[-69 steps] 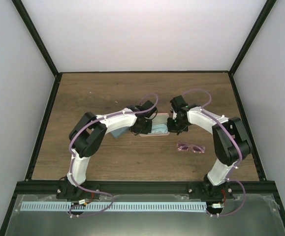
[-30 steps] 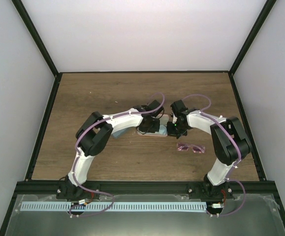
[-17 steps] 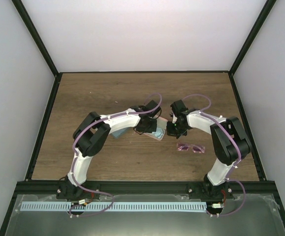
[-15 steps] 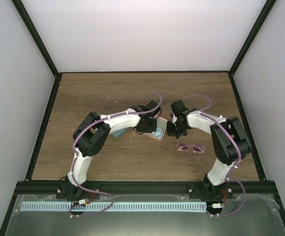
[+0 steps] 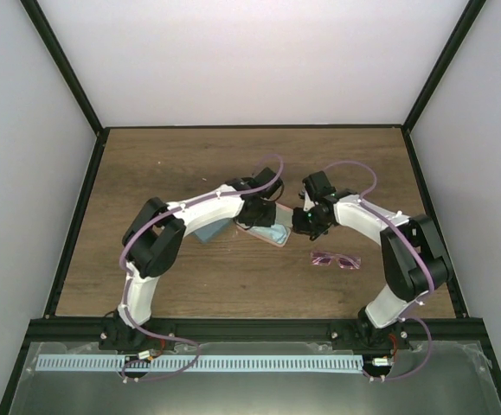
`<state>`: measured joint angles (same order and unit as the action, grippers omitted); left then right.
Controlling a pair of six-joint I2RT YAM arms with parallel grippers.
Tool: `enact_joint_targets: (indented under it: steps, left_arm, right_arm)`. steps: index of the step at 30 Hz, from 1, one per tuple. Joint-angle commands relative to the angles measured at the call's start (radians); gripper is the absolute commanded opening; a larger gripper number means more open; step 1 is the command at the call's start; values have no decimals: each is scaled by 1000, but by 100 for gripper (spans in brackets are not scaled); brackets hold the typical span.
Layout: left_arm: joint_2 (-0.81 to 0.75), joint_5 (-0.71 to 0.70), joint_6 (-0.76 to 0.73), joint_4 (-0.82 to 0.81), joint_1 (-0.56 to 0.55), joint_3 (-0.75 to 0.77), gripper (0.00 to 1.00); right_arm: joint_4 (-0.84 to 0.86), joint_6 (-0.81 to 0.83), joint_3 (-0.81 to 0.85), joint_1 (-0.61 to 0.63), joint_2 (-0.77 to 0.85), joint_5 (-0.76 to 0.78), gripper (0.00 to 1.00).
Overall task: Organize the sunglasses
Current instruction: Adjust the glasses cleaning cloth in the sunglasses case.
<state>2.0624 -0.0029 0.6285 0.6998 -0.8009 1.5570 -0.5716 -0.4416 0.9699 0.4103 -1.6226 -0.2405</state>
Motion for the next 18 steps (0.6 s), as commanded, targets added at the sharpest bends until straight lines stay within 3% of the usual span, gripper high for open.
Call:
enact_joint_targets:
  steps: [1, 6, 18]
  left_arm:
    - [-57, -66, -35, 60, 10, 21, 31]
    - [-70, -131, -56, 75, 31, -18, 31]
    - [15, -49, -59, 6, 53, -29, 29]
  right_arm:
    - [40, -30, 3, 8, 24, -54, 18]
    - [67, -38, 34, 8, -24, -60, 30]
    - [58, -27, 121, 7, -95, -66, 30]
